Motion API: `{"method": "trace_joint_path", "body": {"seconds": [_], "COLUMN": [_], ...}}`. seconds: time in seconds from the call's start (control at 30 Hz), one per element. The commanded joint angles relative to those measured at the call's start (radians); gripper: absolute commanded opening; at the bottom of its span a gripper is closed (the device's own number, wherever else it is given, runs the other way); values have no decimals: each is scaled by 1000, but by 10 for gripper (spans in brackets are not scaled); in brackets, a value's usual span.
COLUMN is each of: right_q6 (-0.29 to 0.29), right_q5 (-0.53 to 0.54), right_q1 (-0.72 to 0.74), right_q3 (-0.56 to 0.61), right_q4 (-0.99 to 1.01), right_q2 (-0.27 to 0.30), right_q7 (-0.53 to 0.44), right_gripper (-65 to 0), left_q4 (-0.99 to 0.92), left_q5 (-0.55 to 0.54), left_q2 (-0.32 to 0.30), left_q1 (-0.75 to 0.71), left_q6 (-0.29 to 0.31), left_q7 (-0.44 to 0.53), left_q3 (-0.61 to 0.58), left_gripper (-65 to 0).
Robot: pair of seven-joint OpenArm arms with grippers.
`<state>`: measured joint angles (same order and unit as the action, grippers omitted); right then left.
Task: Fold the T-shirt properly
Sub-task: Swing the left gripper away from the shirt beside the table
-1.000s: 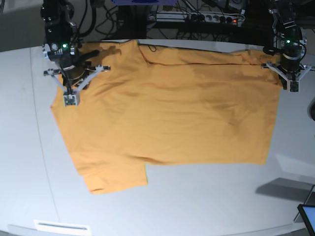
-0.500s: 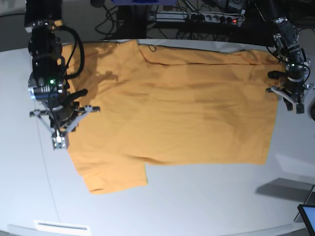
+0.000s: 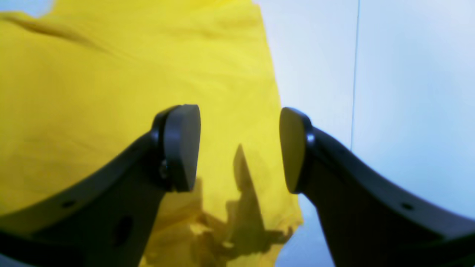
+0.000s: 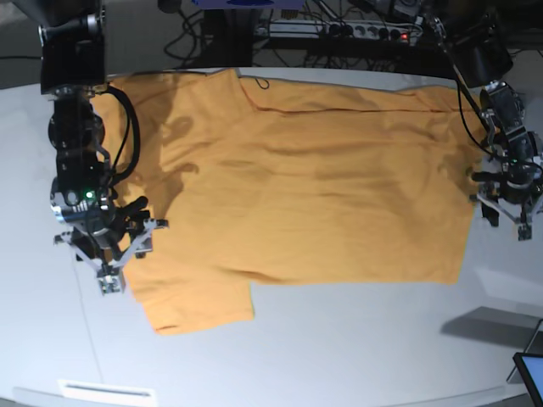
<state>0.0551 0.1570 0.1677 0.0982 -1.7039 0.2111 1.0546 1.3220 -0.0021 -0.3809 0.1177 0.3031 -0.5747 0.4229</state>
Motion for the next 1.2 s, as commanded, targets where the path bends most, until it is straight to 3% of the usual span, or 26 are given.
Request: {"method": "trace_joint_path", "body": {"seconds": [0.0,0.07,0.27,0.47,0.67,0.83,1.07,1.17], "right_q6": [27,85,91,98,188,193,194,194], "right_q5": [-3,-3,-3,-3,-3,-3,-3,-3], "right_q1": [40,63,145,226,287,307,330,335], "right_q3": [-7,-12,-27,-25,-27,-27,-27,-27], "right_q4": [3,41,121,308,489,575,618,618], "right_q2": [4,3,3,1,1,1,-2,0], "right_q7": [-29,-33,-32,-56,-107,-162,-179,-178], "right_gripper": [-315,-315,-316,-318,-318,-318,-318,-318], "left_q4": [15,12,9,-81,-95,-97,-101,-104], "left_q5": [4,4,4,4,4,4,15,126], "left_q2": [-25,-25,-42,-45,-65,-80,-106,-111], "left_q1": [23,30,33,95,122,129,69,29], "left_q6": [-8,-8,-9,-9,-9,-9,-9,-11], "left_q7": [23,23,23,25,28,40,298,463], "left_q3": [4,-28,-140,-146,-147,-147,-151,-151], "left_gripper": [-254,-254,-252,-252,-252,-252,-255,-255]}}
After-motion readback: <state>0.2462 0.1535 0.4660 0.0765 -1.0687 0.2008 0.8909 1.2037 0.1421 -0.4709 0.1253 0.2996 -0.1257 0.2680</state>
